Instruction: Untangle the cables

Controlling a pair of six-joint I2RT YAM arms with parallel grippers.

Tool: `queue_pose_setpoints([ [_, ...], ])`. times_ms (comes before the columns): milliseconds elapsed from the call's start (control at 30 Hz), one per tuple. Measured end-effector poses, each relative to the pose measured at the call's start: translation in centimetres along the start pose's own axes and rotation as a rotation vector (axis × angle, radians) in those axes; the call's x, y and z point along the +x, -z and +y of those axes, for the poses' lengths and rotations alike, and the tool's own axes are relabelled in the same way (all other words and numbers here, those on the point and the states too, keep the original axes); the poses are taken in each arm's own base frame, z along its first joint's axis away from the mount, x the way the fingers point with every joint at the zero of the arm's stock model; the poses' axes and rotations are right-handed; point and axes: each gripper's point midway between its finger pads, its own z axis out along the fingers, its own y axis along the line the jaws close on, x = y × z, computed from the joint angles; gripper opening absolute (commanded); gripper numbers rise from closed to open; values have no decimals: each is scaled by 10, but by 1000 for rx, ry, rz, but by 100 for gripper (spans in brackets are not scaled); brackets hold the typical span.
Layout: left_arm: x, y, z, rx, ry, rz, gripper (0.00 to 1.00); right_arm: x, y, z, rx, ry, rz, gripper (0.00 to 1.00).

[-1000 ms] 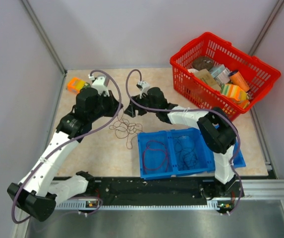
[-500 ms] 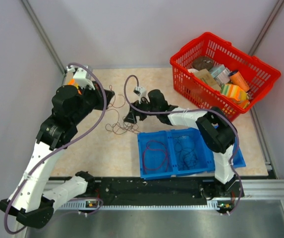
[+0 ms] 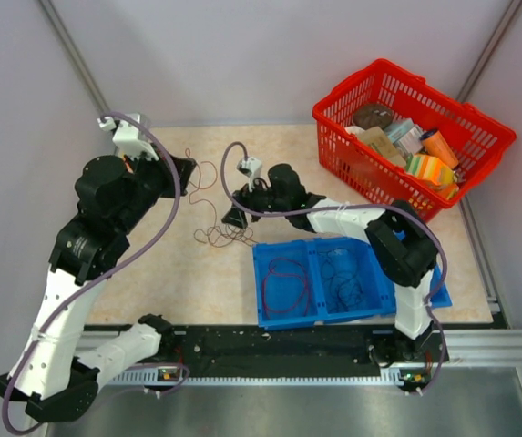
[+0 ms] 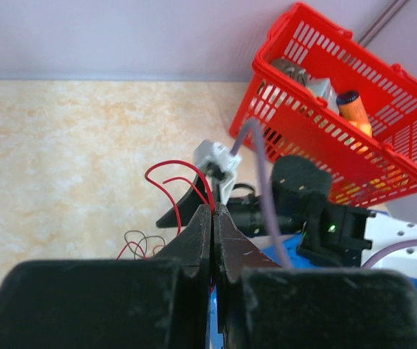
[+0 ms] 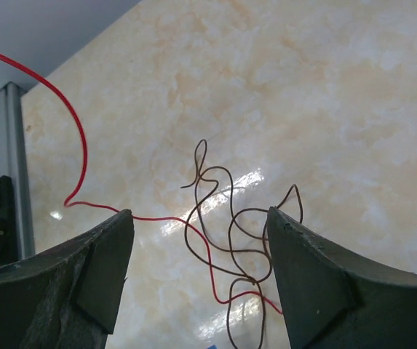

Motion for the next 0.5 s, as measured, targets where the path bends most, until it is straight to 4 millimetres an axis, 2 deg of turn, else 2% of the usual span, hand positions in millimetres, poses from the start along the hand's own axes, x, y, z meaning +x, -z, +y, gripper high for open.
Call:
queue_pose_setpoints([
  [167,-19,17,-4,6,11,-65,0,13,-26,7,60,46,72,67],
  [267,-24,22,-6,16,25,-84,0,20,-35,8,75,31,91,50],
  [333,-26,25,-8,23,32,-88,0,23,-43,3,82,1,93,42],
  [500,-26,26,-10,29,49,-88,0,38,-63,-15,129,-63,144,42],
])
